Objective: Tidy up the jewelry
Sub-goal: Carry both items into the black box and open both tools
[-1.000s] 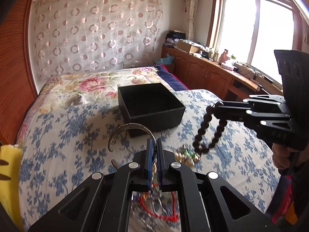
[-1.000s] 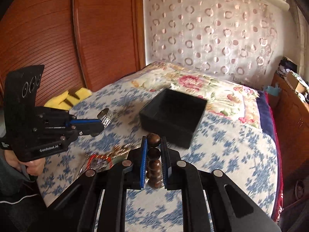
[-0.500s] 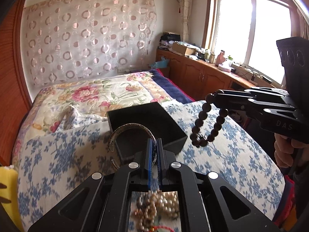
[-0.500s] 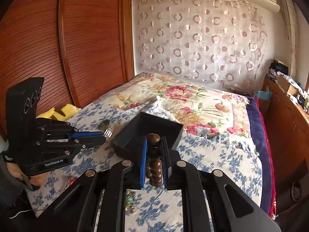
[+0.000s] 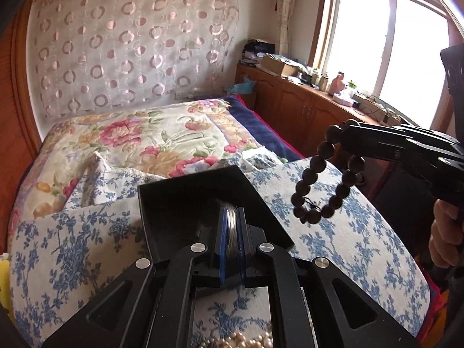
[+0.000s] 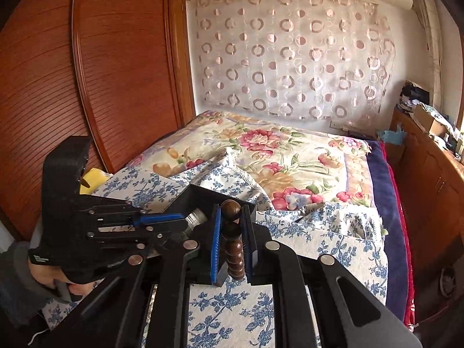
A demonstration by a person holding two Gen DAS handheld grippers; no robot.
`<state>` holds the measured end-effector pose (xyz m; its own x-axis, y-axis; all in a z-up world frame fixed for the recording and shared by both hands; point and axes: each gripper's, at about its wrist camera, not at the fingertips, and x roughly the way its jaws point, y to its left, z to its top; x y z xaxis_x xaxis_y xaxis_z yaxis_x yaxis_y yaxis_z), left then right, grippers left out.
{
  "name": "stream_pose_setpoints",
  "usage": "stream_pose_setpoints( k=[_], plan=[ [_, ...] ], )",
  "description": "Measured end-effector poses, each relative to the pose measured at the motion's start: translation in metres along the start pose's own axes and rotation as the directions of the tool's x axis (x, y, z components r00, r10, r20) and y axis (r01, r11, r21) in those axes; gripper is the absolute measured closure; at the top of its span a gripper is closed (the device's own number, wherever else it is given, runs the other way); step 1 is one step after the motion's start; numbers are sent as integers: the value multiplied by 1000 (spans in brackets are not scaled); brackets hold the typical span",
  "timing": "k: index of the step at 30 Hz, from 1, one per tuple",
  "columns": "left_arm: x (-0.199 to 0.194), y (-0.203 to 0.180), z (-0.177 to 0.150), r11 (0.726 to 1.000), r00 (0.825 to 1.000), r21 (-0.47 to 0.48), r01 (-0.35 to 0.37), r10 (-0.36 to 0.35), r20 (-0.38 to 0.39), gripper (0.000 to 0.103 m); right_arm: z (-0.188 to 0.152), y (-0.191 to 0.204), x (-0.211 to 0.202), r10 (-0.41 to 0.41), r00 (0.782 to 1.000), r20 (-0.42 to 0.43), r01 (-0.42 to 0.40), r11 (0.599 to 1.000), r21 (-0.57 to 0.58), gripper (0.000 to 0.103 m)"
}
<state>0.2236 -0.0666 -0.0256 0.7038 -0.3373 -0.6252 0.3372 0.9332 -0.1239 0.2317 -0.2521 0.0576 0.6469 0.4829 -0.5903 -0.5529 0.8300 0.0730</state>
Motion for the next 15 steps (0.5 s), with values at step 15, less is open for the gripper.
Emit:
stream_pose_setpoints(
  k=[15],
  plan=[
    [-39,27,-24,997,997,-19,-80,81,20,97,8,24,52,60,998,-33,-60,998,7,88]
  ],
)
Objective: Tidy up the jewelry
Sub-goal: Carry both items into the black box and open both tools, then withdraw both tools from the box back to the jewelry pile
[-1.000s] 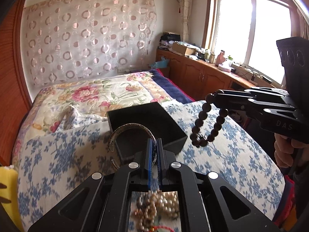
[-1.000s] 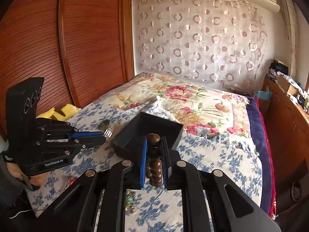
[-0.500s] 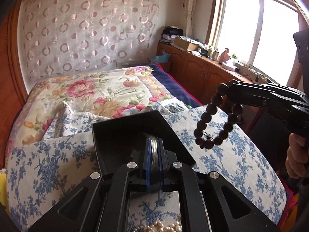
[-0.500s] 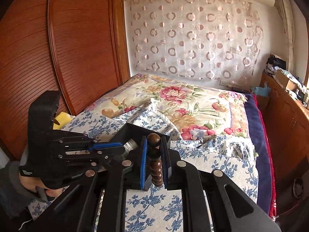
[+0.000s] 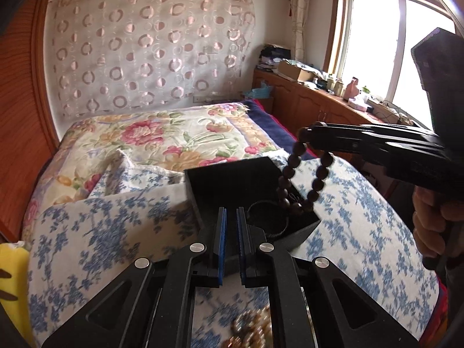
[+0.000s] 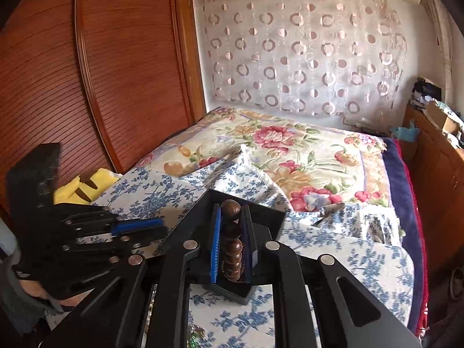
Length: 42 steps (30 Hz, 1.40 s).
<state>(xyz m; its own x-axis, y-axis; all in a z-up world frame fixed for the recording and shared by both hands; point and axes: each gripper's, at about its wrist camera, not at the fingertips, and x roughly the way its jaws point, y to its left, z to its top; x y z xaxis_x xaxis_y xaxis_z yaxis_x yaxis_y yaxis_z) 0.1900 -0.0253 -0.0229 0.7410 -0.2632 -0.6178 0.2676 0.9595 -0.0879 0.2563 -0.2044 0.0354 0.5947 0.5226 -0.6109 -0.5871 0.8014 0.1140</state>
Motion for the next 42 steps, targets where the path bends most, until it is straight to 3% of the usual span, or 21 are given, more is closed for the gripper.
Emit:
stream_pose_setpoints(
  k=[10,16,23,28,34,38,42],
  plan=[
    [-22,19,-24,1000,1000,-23,-10,10,-11,97,3,31,33,78,995,-63,-78,997,-3,88],
    [-30,22,-35,1000,1000,-23,-10,9,-16,97,-8,26,50,5,992,-127,-6,1000,-14,87],
    [-40,13,-52,1000,1000,-21,-1,1,-26,91,-24,10,28,-41,994,-106,41,999,-11,87],
    [-50,8,-69,1000,999,-28,-2,1,-33,84,-51,14,-2,-62,995,-77,60,998,-25,87],
    [-59,6,-85,999,999,-33,1,-2,-50,83,-88,30,-24,-56,996,-64,55,998,-15,86],
    [-65,5,-96,999,998,-44,11,-14,-66,83,-114,41,-34,-37,997,-62,38,999,6,71],
    [-69,3,-107,998,996,-55,26,-31,-83,83,-134,49,-38,-53,996,-65,54,998,13,70]
  ],
)
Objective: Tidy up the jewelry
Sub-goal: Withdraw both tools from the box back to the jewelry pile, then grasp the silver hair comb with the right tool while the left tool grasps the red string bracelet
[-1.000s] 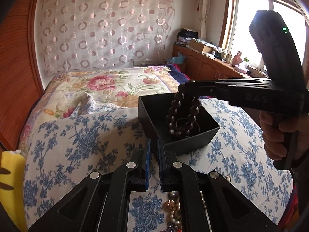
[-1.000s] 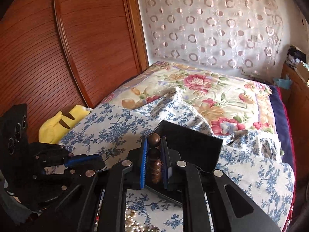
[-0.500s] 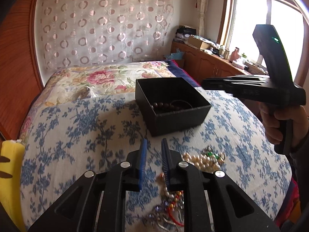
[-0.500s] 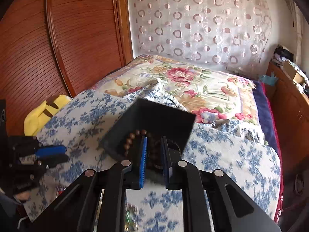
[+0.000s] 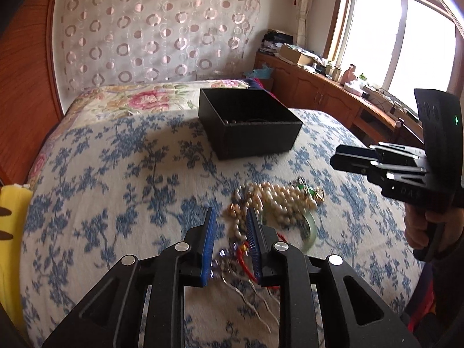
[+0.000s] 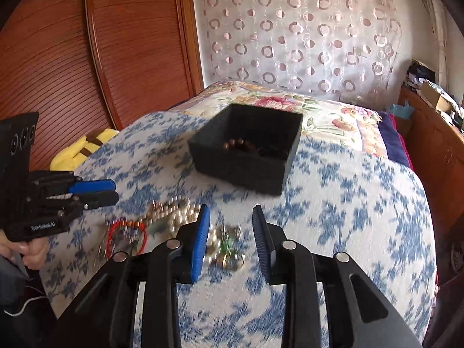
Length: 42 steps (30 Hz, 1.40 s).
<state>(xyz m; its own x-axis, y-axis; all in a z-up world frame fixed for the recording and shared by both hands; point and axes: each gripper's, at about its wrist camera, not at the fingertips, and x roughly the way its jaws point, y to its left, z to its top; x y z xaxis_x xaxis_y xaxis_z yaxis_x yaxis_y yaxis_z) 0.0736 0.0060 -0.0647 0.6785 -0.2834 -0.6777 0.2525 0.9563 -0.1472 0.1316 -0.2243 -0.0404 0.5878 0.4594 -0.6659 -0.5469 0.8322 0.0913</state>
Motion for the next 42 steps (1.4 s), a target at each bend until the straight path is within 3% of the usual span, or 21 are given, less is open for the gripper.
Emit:
stream_pose_setpoints(
  k=[10,24,26,34,42],
  plan=[
    [12,-11,-13,999,998,10,48,-47,-52,83,-41,12,-9,31,999,-27,-29,999,41,70],
    [23,-1,-12,999,996,-18,39,-40,-79,85,-41,28,-14,41,999,-19,-41,999,11,70],
    [24,-1,-12,999,996,-18,42,-43,-80,96,-41,30,-14,43,999,-18,-42,999,6,70],
    [3,-5,-7,998,998,-12,64,-64,-2,99,-41,37,-8,49,998,-33,-49,999,-8,70],
    [-35,0,0,999,994,-28,19,-16,109,99,-36,61,6,100,993,-61,-102,994,-35,70]
  ],
)
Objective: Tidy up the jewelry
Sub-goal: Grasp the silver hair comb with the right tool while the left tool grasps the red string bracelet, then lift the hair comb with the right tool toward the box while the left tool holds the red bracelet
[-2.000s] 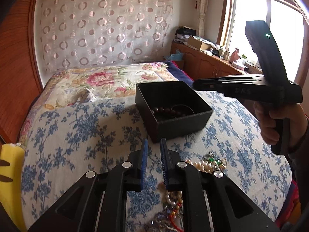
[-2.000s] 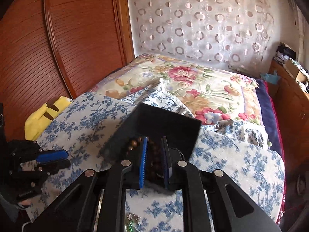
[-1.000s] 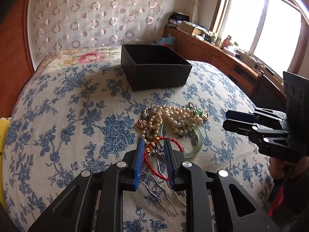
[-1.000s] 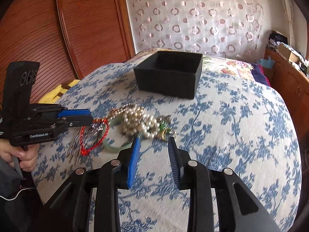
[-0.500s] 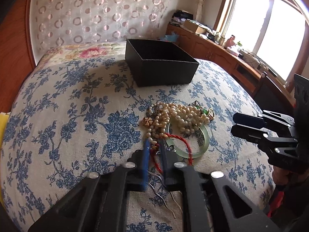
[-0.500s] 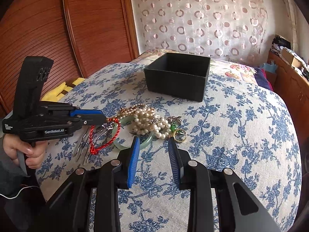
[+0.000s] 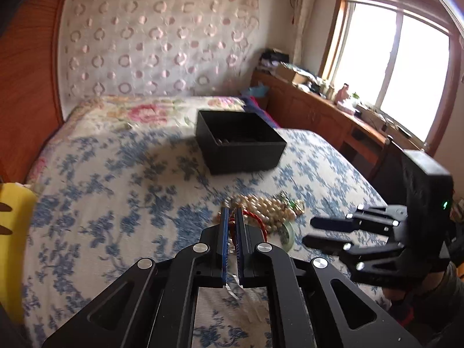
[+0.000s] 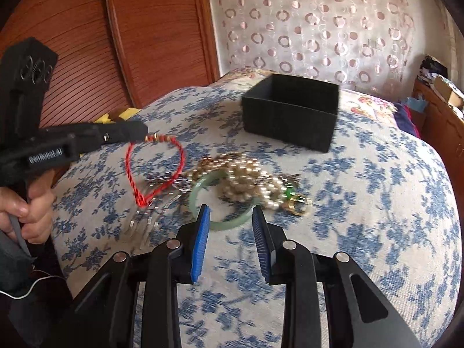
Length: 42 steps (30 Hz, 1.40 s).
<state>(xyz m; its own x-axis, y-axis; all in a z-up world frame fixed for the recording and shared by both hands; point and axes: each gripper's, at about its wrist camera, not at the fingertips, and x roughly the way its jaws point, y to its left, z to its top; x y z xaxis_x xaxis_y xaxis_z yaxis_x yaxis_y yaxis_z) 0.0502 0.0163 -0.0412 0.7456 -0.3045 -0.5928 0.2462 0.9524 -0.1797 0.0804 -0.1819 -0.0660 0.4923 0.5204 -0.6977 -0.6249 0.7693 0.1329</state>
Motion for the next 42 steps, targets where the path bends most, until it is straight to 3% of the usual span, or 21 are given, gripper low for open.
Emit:
stream_pose_setpoints(
  k=[11,13,15,21,25,29,32,35,42],
  plan=[
    [-36,32,-9,996,995,-38,-75,77,56,99,7,48,25,88,995,-47,-90,995,-48,70],
    [-39,38,-11,996,995,-49,-79,82,59,99,8,54,30,93,993,-66,-96,994,-44,61],
    [-43,43,-13,995,994,-63,-83,86,62,99,8,57,35,86,993,-80,-90,995,-48,53],
    [-45,51,-18,993,994,-81,-84,90,69,99,15,63,53,71,990,-118,-77,996,-45,49],
    [-44,52,-19,993,994,-84,-84,90,67,99,21,70,61,11,992,-124,-24,995,-97,47],
    [-44,53,-20,993,994,-85,-85,91,66,99,22,79,66,-45,993,-113,27,986,-163,47],
    [-44,53,-21,992,994,-86,-87,92,64,99,22,77,66,-40,993,-113,21,986,-163,47],
    [-44,53,-22,993,994,-83,-86,92,65,99,22,73,63,-39,993,-108,21,986,-163,60],
    [-42,52,-20,994,994,-76,-83,88,63,99,21,66,54,-10,996,-86,-1,991,-136,62]
  ],
)
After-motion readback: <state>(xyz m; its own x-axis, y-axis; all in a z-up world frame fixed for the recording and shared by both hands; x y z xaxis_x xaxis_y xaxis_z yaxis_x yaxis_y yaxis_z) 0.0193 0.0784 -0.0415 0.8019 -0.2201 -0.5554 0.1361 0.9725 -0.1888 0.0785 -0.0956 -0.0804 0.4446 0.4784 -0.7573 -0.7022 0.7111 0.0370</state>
